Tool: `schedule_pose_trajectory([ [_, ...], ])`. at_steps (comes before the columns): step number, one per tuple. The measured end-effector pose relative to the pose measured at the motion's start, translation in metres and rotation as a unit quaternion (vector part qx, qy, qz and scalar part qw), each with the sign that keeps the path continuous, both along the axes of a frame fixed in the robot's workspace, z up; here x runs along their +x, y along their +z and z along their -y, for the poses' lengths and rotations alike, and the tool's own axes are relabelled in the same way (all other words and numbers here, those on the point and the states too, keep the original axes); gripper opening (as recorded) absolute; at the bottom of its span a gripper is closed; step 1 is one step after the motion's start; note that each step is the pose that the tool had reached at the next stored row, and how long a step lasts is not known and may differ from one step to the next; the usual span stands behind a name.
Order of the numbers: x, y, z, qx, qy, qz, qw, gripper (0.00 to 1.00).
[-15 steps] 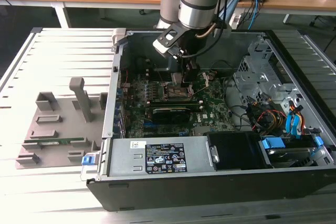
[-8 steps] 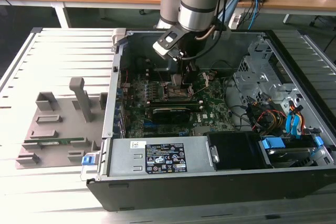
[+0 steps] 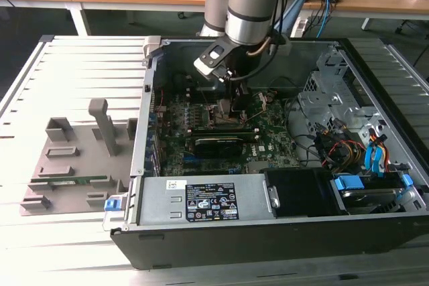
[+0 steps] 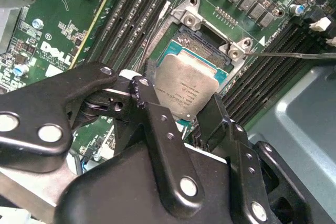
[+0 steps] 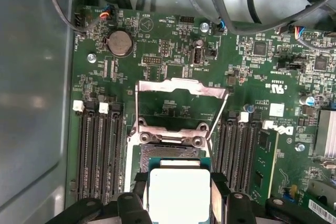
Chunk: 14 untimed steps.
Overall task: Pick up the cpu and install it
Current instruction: 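Place the cpu into insertion slot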
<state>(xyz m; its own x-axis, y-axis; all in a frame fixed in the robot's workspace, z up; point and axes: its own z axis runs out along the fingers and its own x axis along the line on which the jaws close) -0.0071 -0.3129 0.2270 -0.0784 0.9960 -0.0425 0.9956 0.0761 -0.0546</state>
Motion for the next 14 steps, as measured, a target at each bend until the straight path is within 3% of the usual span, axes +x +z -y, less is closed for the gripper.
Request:
schedule_pose_trajectory([
  [6,-0.0059,-0.0047,0.0000,-0.0032,-0.002,0.0000,1.0000,0.55],
  [14,-0.0059,-0.0131,-0.0021,-0.0035,-0.016,-0.0001,0.9999,0.55],
])
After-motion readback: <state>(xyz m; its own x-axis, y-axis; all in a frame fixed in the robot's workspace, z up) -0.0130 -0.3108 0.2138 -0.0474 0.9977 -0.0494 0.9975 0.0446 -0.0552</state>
